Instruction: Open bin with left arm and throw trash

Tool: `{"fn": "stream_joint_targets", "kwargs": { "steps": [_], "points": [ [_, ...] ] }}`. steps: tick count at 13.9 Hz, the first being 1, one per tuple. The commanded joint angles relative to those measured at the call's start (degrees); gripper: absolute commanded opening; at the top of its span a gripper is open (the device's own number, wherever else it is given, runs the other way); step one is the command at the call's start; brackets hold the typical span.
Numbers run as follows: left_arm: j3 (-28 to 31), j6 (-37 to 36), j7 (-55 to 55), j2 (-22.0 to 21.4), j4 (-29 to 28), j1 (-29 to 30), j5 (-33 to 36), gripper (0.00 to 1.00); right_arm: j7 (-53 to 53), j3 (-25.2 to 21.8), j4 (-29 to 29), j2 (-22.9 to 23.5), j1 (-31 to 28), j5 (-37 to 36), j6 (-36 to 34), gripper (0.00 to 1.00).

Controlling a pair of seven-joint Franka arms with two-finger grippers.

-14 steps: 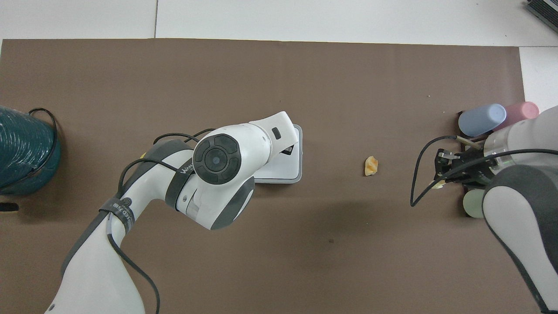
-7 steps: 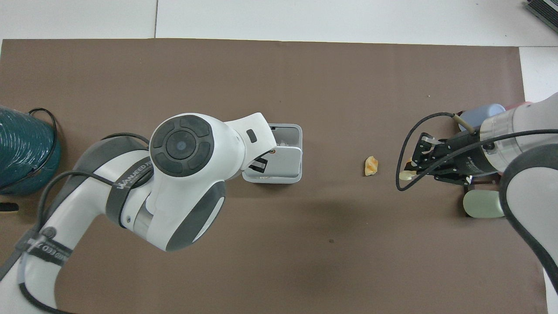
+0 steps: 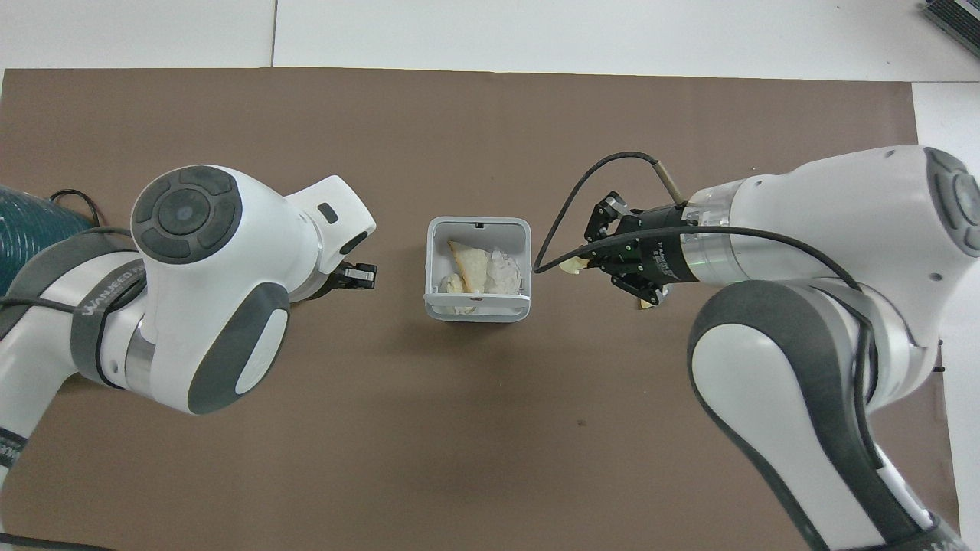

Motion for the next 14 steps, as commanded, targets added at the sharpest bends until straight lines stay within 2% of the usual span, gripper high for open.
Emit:
{"fn": "stream_joint_targets", "kwargs": {
  "steps": [1,2,3,4,6,8,9,12,13,14],
  "points": [
    [-0.45,7.81,-1.14,-1.43,-7.05,2.96,1.84,0.13,6.92,-0.2,6.23,7.76,4.98,1.45,4.76,0.0],
    [-0.45,10.89,-1.05,-1.44,-9.07,4.1,2.28,0.35,8.69,-0.21,8.17,10.32,6.49,1.36,4.95,0.0],
    [-0.45,13.96,-0.44,-1.17,-10.83,4.81,3.15,0.7,8.53,-0.21,7.84,11.39,7.37,1.28,5.12,0.0],
    [-0.45,17.39,1.13,-0.91,-12.94,6.21,3.6,0.99,8.27,-0.21,7.06,11.83,8.16,1.19,5.3,0.0],
    [-0.54,20.58,5.26,-0.21,-15.33,8.76,3.69,1.0,8.18,-0.12,6.79,14.02,9.66,1.19,6.0,0.0],
    [-0.45,24.08,6.33,3.64,-15.6,9.38,3.95,1.0,8.18,-0.12,6.79,15.52,9.93,1.36,7.84,0.0],
    [-0.45,26.02,7.03,5.14,-16.38,10.52,5.26,1.0,7.92,-0.12,6.87,16.05,9.93,1.36,8.46,0.03],
    [-0.45,27.88,8.96,5.95,-19.28,11.85,7.47,1.0,7.74,-0.12,7.58,16.14,9.05,1.45,9.34,0.07],
    [-0.45,28.93,9.49,5.77,-20.68,12.02,7.47,0.96,7.65,-0.12,7.49,16.23,9.14,1.54,10.04,0.11],
    [-0.45,29.72,9.5,5.6,-21.39,12.03,7.47,0.6,7.65,-0.12,7.49,16.32,9.31,1.71,10.83,0.13]
  ]
}}
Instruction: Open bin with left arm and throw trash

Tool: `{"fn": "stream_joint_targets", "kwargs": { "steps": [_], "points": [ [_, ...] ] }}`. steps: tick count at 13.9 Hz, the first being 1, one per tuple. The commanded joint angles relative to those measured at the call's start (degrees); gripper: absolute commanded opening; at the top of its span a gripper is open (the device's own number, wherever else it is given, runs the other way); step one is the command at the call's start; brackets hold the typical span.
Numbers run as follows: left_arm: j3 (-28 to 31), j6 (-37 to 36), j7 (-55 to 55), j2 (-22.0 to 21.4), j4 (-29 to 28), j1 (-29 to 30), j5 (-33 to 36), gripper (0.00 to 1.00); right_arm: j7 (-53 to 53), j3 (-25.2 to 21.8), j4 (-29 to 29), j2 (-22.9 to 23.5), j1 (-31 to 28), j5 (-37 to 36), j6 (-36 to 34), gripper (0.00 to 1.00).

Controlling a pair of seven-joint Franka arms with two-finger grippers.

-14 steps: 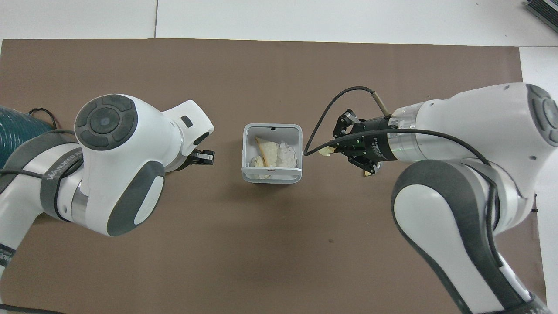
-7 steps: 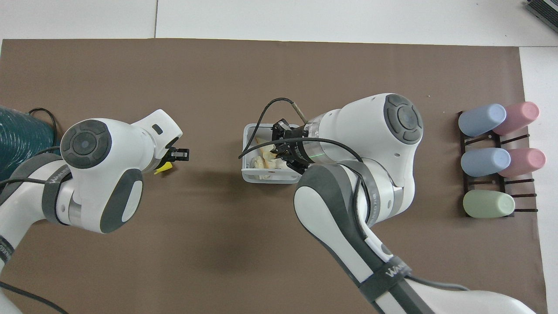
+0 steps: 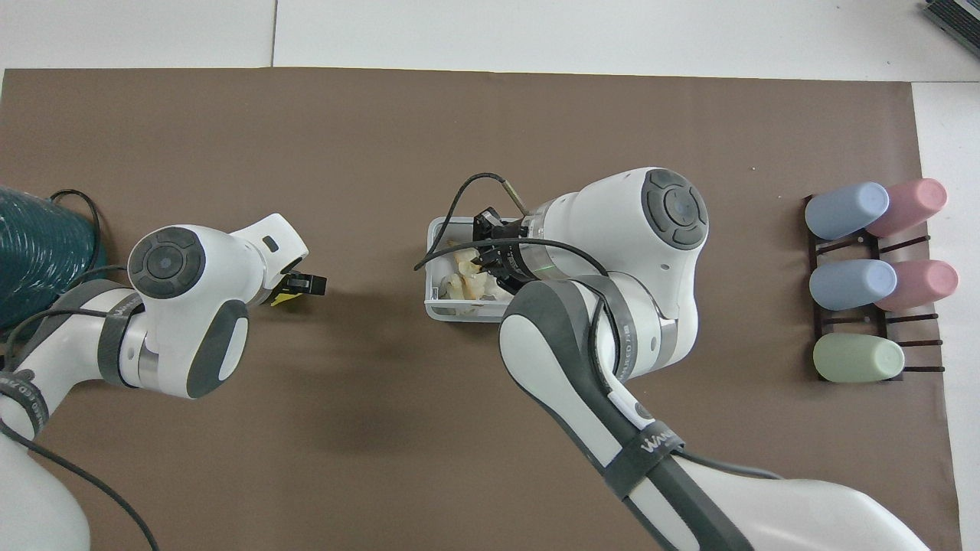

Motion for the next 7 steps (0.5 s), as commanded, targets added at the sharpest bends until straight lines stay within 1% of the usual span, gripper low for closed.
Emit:
{"fn": "stream_joint_targets", "kwargs": {
  "steps": [1,2,3,4,7],
  "points": [
    [-0.53,2.82,0.82,-1.39,-2.98,0.95,1.29,0.12,-0.37,0.3,1.02,0.84,-0.37,2.46,2.01,0.28],
    [-0.53,2.73,0.38,-1.39,-2.55,0.95,1.29,0.0,-0.37,0.3,1.02,0.93,-0.28,2.99,2.45,0.57],
    [-0.61,2.82,0.72,-1.3,-2.46,0.87,1.38,0.0,-0.54,0.3,1.02,0.93,-0.1,2.99,2.72,0.95],
    [-0.62,2.82,0.73,-1.48,-2.19,0.43,1.38,0.0,-1.42,0.3,1.02,0.93,0.16,2.82,2.72,1.0],
    [-0.7,1.94,0.38,-2.27,1.84,-0.1,1.38,0.0,-2.83,0.22,1.02,0.93,0.25,2.82,2.63,1.0]
  ]
}}
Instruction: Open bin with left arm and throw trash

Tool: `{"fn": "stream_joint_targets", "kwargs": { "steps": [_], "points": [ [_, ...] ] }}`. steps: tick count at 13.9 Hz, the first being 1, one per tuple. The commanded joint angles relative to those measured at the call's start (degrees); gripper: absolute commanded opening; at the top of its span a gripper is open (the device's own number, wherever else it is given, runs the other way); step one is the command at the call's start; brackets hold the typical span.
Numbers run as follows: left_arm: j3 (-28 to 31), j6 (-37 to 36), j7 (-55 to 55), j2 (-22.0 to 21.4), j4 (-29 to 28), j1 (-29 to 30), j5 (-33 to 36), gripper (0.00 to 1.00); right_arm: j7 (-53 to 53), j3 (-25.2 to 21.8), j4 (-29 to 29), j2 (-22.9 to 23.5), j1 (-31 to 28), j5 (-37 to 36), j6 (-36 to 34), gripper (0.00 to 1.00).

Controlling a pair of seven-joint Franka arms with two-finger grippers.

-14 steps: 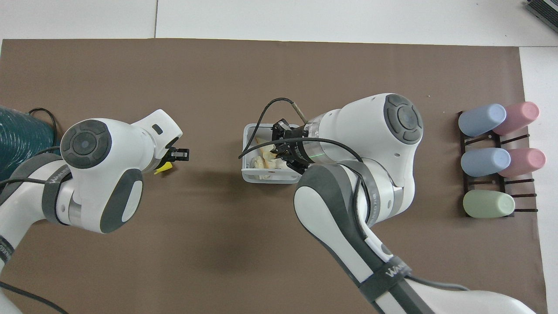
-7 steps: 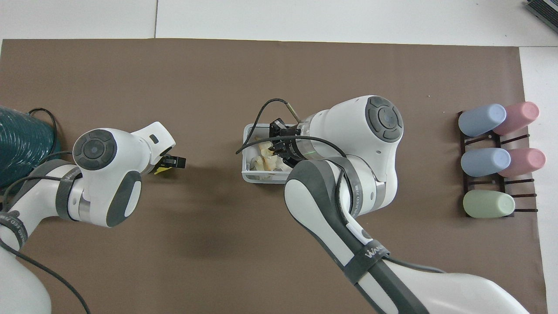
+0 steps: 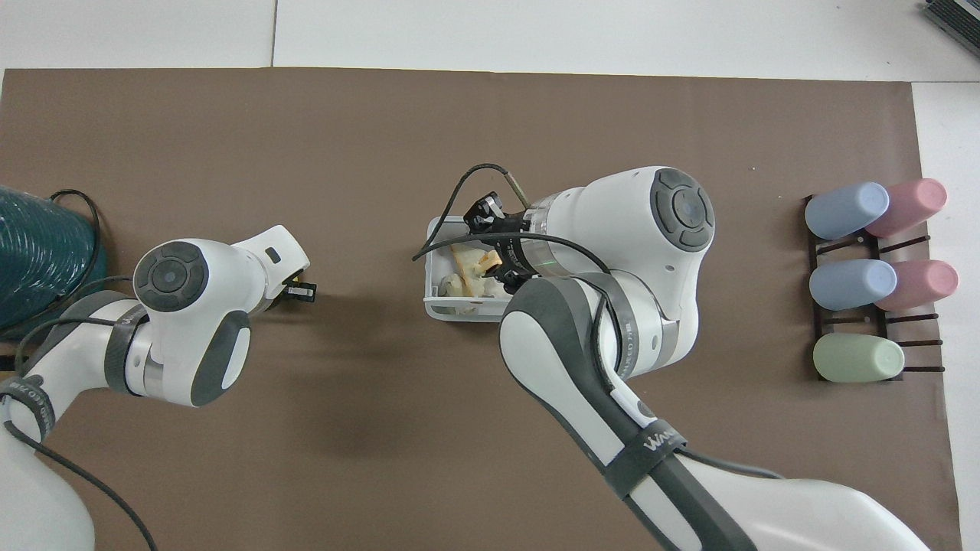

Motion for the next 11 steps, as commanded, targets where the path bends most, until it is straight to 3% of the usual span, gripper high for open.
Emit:
{"fn": "stream_joint_targets", "kwargs": {
  "steps": [1,7,11],
  "points": [
    [-0.12,-0.2,-0.21,-1.45,3.06,-0.32,1.34,0.0,-1.97,-0.03,0.94,0.88,-0.05,1.42,0.92,1.0],
    [-0.47,-11.35,-1.96,-1.81,15.62,-5.05,1.08,0.0,-1.97,-0.03,1.47,0.88,0.04,1.33,0.92,1.0],
    [-0.47,-12.51,-8.64,-0.84,20.46,-10.59,0.64,0.0,-3.11,-0.81,2.08,-2.61,-1.1,-3.82,-3.8,1.0]
  ]
}}
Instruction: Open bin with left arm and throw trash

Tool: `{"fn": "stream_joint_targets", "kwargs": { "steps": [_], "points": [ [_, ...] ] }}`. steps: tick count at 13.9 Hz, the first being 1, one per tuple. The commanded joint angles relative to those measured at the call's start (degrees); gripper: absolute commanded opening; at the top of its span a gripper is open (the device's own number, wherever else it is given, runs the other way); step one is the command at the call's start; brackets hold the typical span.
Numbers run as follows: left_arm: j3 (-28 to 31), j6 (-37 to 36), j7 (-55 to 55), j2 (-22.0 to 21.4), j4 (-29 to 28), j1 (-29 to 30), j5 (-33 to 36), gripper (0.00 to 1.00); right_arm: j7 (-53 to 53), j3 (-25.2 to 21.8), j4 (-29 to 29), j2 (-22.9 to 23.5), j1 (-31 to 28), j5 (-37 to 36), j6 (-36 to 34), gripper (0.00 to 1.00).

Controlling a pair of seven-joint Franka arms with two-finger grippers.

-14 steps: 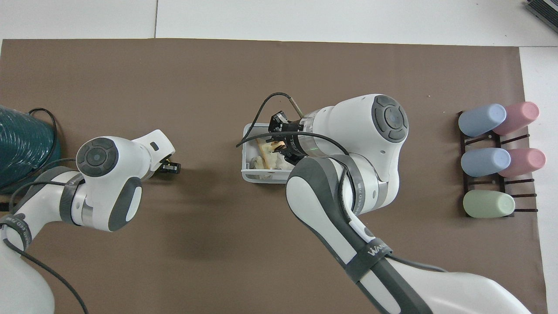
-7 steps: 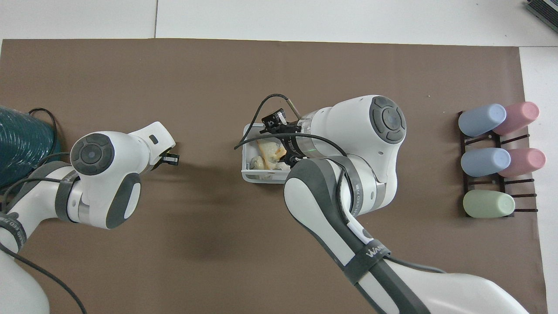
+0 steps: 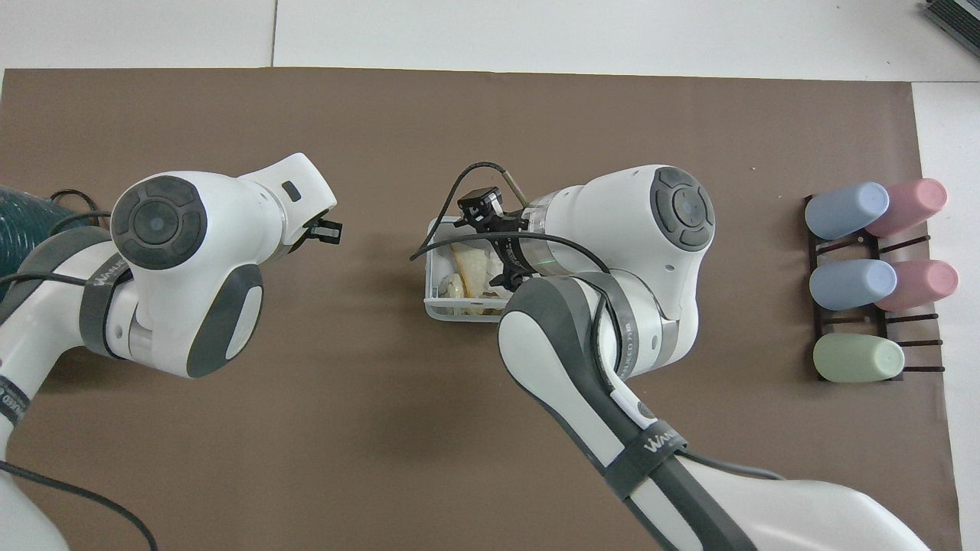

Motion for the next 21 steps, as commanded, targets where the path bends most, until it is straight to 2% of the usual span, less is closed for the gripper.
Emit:
{"fn": "stream_joint_targets", "kwargs": {
  "steps": [1,2,5,8,9,10,11,12,14,17,21],
  "points": [
    [0.63,-0.65,-3.02,1.02,3.07,-3.96,0.46,0.0,-4.56,-0.99,0.66,-4.36,-2.17,-7.26,-6.21,1.0],
    [0.63,-0.12,-3.72,1.02,3.34,-5.1,-0.33,0.0,-8.85,-1.08,0.05,-6.29,-4.27,-10.17,-8.41,1.0],
    [0.54,2.86,-4.95,1.9,3.34,-8.62,-5.33,0.0,-29.73,-1.26,-2.14,-9.9,-10.15,-11.78,-16.85,1.0],
    [0.54,7.96,-5.04,2.25,2.99,-12.48,-9.64,0.0,-49.25,-1.26,-11.44,-14.03,-13.68,-20.28,-16.35,1.0],
    [0.54,8.76,-4.96,2.25,3.07,-13.54,-10.35,0.07,-54.89,-1.17,-13.82,-14.57,-14.82,-21.36,-14.87,1.0],
    [0.54,8.85,-5.04,2.25,3.07,-15.03,-10.44,0.32,-57.99,-1.26,-16.02,-14.83,-15.62,-21.45,-12.94,1.0],
    [0.63,8.85,-4.96,2.25,2.99,-16.0,-10.44,0.79,-58.72,-1.26,-18.05,-14.75,-16.32,-21.89,-10.65,1.0],
    [0.63,8.59,-4.87,2.17,2.99,-16.01,-10.36,1.0,-59.07,-1.17,-20.5,-14.49,-17.02,-21.98,-7.41,1.0],
    [0.63,7.98,-4.87,2.08,2.99,-16.19,-10.35,1.0,-58.9,-1.17,-23.77,-13.61,-16.77,-21.98,-2.13,1.0],
    [0.72,7.36,-4.87,2.08,2.99,-16.19,-10.35,1.0,-58.12,-1.08,-25.97,-11.5,-16.51,-21.98,1.93,1.0],
    [1.33,0.43,-4.87,1.38,3.52,-14.88,-9.83,1.0,-58.02,-1.08,-29.13,-10.7,-15.8,-21.98,4.91,0.89]
  ]
}}
